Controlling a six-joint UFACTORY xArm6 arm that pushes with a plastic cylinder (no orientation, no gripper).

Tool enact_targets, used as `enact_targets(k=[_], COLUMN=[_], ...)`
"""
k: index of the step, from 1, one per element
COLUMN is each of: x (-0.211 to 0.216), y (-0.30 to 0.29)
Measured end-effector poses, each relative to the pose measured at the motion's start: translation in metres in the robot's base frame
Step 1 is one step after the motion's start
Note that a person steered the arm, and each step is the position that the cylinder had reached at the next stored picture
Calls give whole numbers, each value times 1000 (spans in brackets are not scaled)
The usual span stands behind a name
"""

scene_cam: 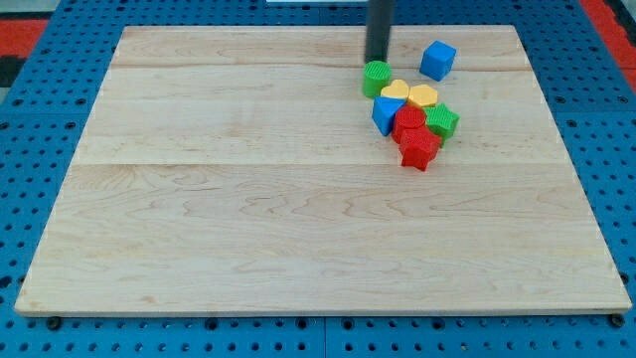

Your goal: Move the green circle towards the center

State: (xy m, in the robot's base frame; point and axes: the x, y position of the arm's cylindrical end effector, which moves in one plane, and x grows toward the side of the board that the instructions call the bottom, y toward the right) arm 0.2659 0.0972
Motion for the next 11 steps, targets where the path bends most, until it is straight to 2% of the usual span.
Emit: enact_targets(k=[1,2,4,11], x=[5,19,33,33], y=[42,27,-43,-57])
